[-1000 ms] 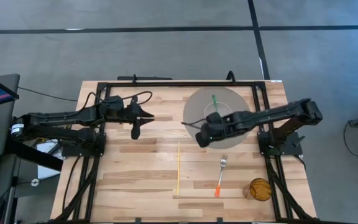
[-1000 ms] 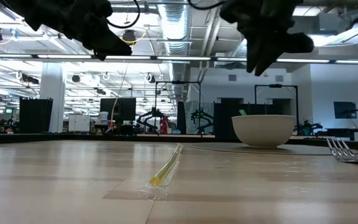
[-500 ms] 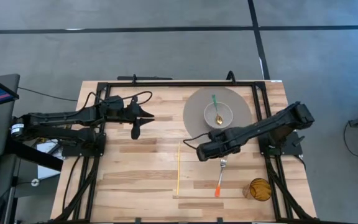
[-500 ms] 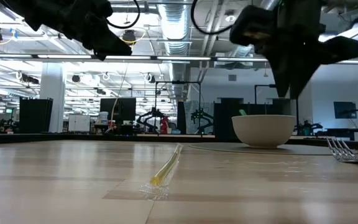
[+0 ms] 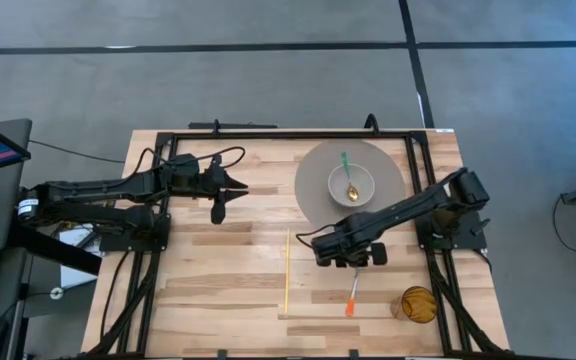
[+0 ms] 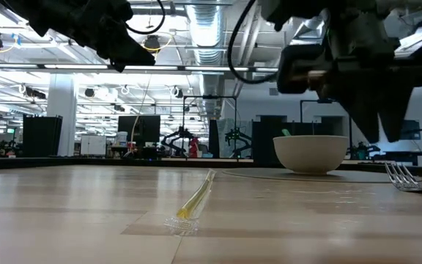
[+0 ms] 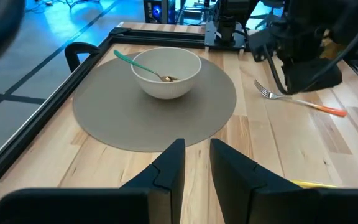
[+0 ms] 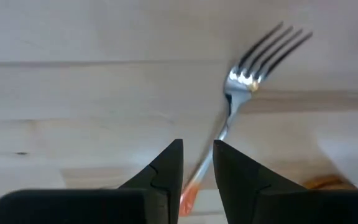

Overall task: Pick & Place Utensil
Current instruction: Put the orange fork into the gray bowl on the gray mat

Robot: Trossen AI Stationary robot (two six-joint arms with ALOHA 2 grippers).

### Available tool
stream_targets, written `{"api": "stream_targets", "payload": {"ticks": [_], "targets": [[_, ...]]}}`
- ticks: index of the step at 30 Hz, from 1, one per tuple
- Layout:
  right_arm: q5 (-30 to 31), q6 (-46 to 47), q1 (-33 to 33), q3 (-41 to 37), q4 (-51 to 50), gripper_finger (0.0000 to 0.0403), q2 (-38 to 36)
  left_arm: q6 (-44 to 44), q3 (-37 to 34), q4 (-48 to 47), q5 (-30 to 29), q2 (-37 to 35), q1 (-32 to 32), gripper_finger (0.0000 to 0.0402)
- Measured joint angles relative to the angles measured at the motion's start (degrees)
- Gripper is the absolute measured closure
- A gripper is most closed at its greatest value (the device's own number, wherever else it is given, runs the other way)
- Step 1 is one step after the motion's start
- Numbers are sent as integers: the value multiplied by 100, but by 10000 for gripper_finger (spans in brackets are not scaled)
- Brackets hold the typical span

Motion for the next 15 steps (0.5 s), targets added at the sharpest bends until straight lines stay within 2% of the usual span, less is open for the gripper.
{"api": "stream_targets", "payload": {"ticks": [7,15], "targets": [[-649,185,6,0,-12,322,202,0,-1,-4,0,0,0,325],[-671,385,13,-4,-182,322,213,0,-1,-24,0,0,0,325]]}}
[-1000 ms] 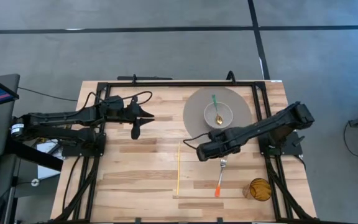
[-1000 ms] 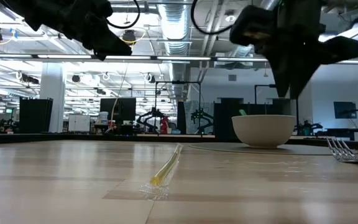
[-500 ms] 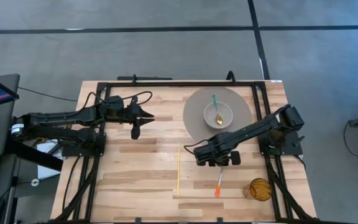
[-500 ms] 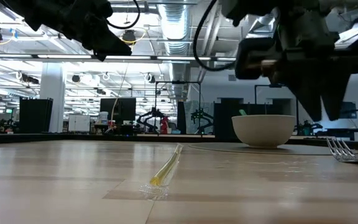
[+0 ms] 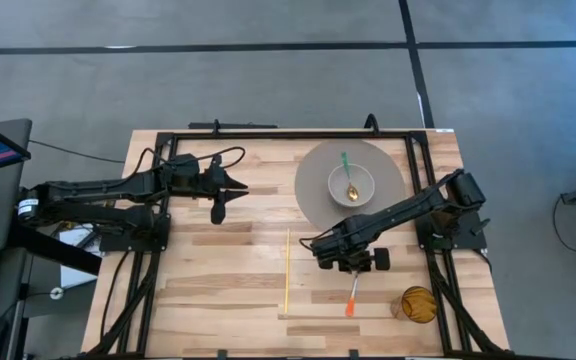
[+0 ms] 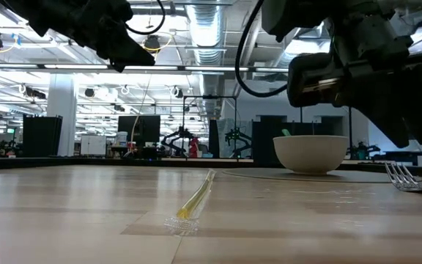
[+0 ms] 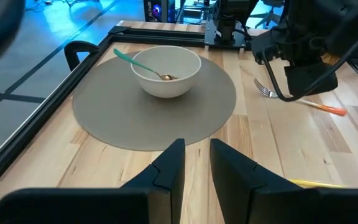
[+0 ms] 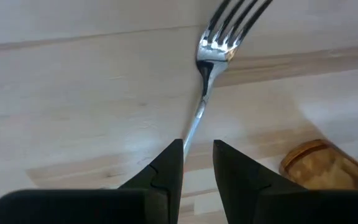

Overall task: Pick & Place Utensil
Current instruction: Put the orange fork into the gray bowl on the gray mat

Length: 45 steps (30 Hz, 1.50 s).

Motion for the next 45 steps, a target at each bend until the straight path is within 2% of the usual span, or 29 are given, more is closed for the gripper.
{"api": "stream_targets", "payload": {"ticks": [4,8,17,25,33,45], "targets": [[-27,107,3,-173,119,322,0,0,0,0,0,0,0,325],[-367,140,7,-553,502,322,10,0,0,-4,1,0,0,325],[-294,196,42,-920,1386,322,17,0,0,-9,2,0,-2,325],[-286,543,213,-928,1290,322,7,0,0,-14,2,0,0,325],[-190,558,199,-1310,1594,322,-14,0,0,-15,2,0,0,325],[-148,496,188,-1340,1576,322,-13,0,0,-15,2,0,-1,325]]}}
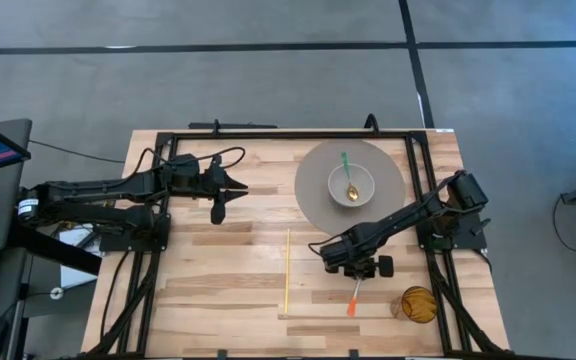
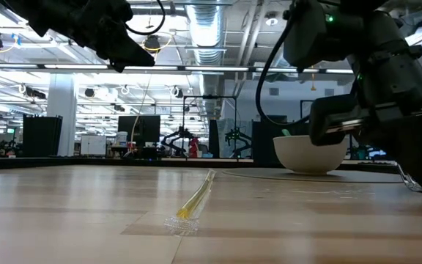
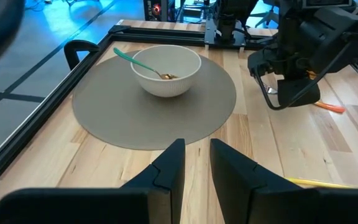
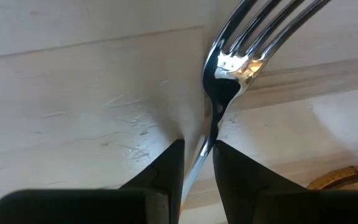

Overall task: Pick & Place Utensil
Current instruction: Put the orange fork into the gray bowl on the gray mat

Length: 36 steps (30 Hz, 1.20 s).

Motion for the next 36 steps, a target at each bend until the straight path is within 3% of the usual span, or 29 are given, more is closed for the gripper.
{"api": "stream_targets", "payload": {"ticks": [4,11,16,25,30,36], "targets": [[220,-233,3,0,-70,331,-2,0,0,0,0,0,-1,325],[627,-980,-26,4,3,393,-15,0,-2,0,-2,0,-1,325],[1110,-1377,-15,181,-92,375,-2,0,-2,1,-2,0,-1,325],[2394,-1732,-143,403,-241,393,20,0,-2,1,-1,0,-1,325],[2467,-1881,-208,407,-222,363,20,0,-2,2,-1,0,-1,325],[2401,-1910,-184,407,-211,355,19,0,-2,2,-2,0,-1,325]]}}
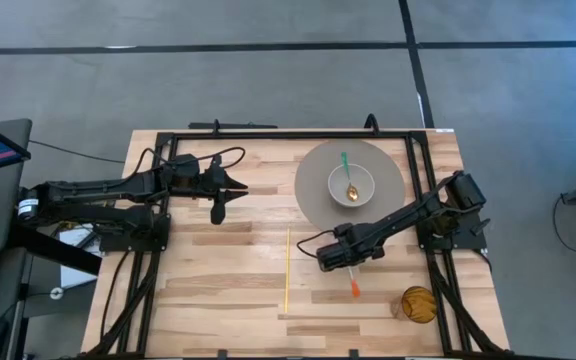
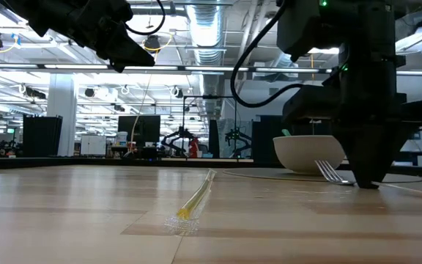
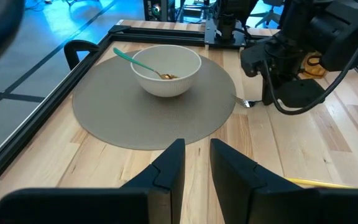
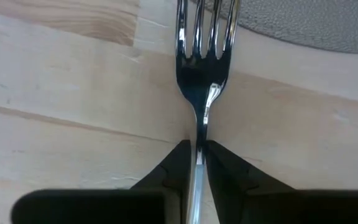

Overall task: Pick & Place Utensil
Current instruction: Put the orange fork into the gray bowl on the gray mat

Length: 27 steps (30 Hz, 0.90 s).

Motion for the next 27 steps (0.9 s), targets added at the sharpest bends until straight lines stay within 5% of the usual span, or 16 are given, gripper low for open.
{"api": "stream_targets", "payload": {"ticks": [27], "targets": [[-924,679,490,0,22,354,-1,0,0,-5,0,0,0,325]]}}
